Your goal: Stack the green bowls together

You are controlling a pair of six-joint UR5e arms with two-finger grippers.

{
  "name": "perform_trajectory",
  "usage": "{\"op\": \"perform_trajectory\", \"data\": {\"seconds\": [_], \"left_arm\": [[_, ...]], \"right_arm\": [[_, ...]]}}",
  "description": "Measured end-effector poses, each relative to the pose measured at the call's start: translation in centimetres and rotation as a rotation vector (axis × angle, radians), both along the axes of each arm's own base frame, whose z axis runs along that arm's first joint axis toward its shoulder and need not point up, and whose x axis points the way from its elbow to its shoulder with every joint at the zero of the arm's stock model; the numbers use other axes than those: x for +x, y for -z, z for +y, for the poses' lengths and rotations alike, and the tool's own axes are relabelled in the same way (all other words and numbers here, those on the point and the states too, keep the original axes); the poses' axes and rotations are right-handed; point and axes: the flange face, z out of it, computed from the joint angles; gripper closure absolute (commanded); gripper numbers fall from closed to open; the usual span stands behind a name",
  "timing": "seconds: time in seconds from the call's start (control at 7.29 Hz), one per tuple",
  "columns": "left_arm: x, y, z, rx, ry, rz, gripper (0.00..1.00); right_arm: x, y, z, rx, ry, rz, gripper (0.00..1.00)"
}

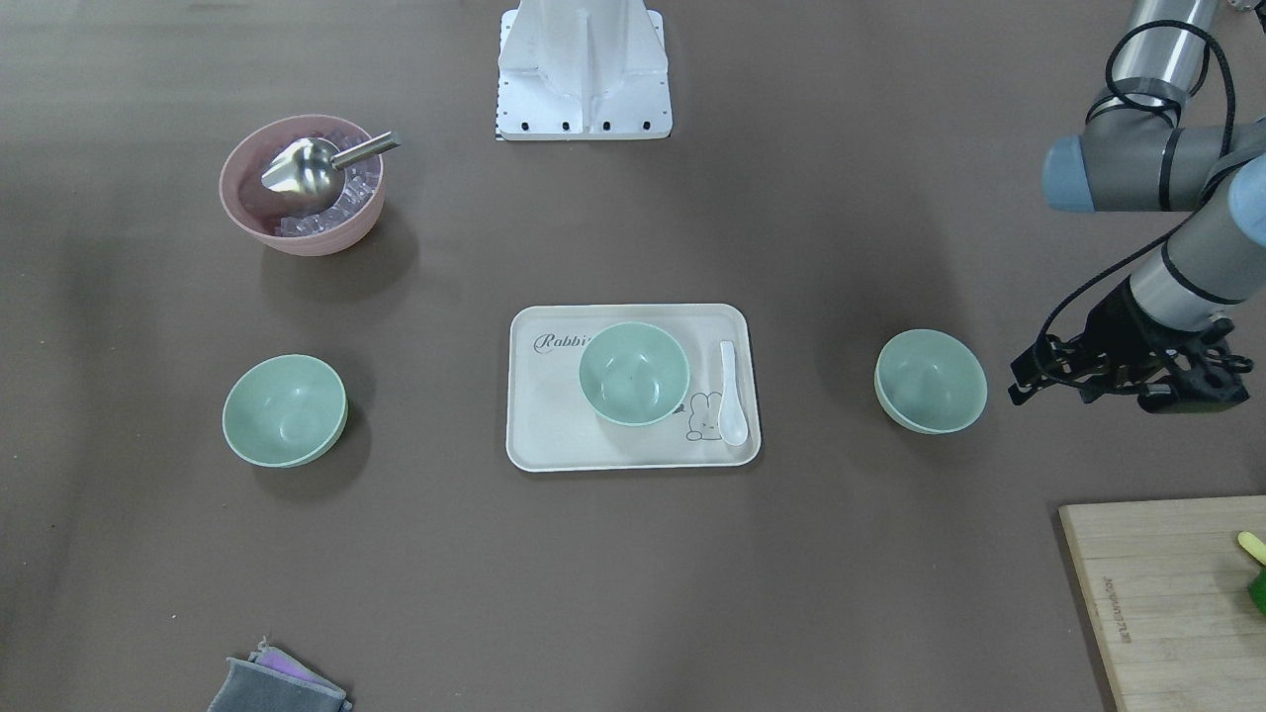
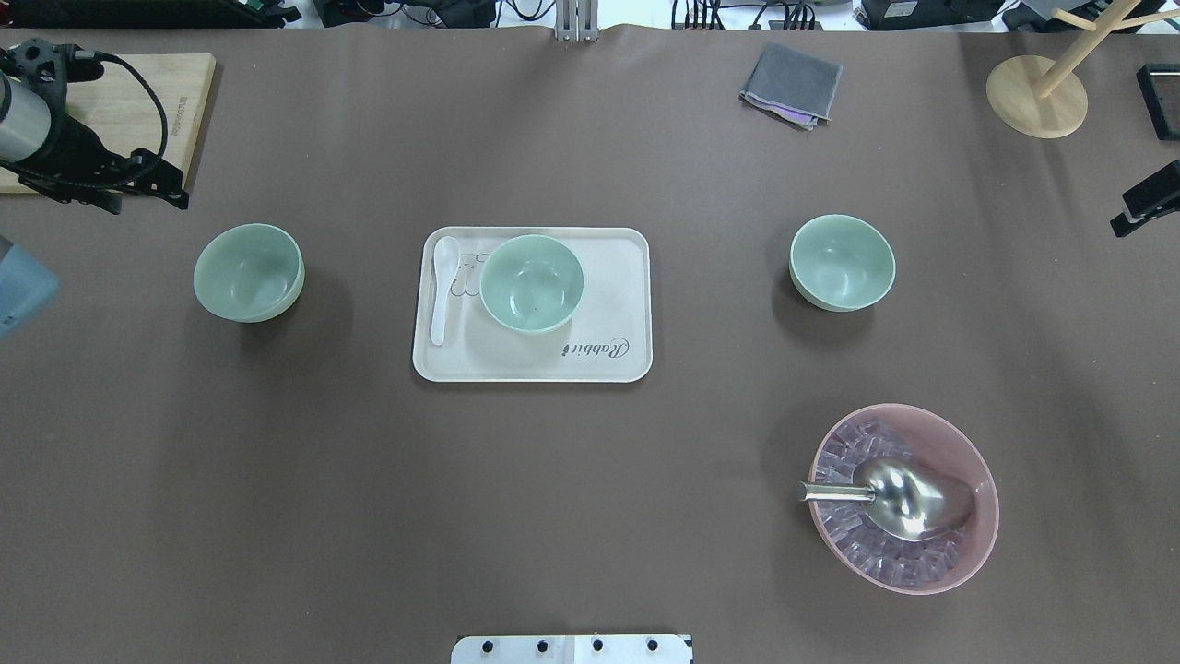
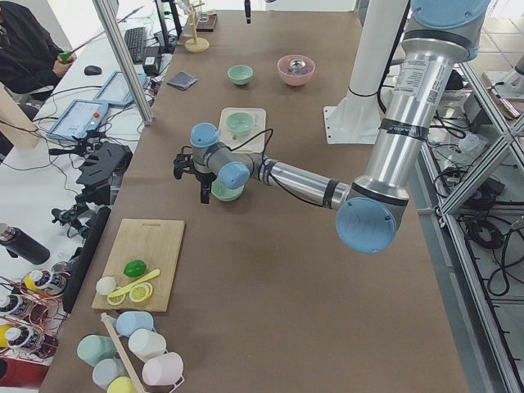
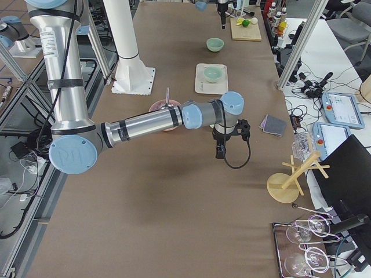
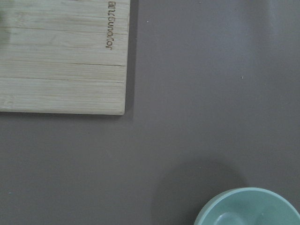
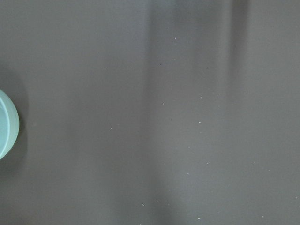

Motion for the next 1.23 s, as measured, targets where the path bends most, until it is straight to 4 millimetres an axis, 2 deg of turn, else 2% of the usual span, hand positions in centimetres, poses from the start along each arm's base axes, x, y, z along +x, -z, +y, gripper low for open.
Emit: {"op": "perform_trajectory", "data": {"seconds": [0.27,0.41,0.55,0.82,1.23], "left_arm": [[2.5,-1.4,0.5,-0.002,-0.008,0.02,0.23],[3.4,-1.4,1.0,-0.007,-0.013,0.027,0.33],[4.3,-1.3,1.4,-0.015,-0.018,0.031,0.48],[5.1,-1.3,2.0,-0.022,-0.025,0.034,0.65],[5.4,-1.5,2.3,-0.026,-0.031,0.032,0.66]], "right_arm": [[-0.9,0.6,-0.3,-0.005,-0.001,-0.001,0.0],[-1.4,0.9,-0.4,-0.015,-0.007,-0.001,0.0],[-1.9,1.1,-0.5,-0.019,-0.008,-0.001,0.0],[-2.3,1.2,-0.5,-0.024,-0.007,0.001,0.0],[-2.6,1.2,-0.4,-0.026,-0.002,0.001,0.0]]}}
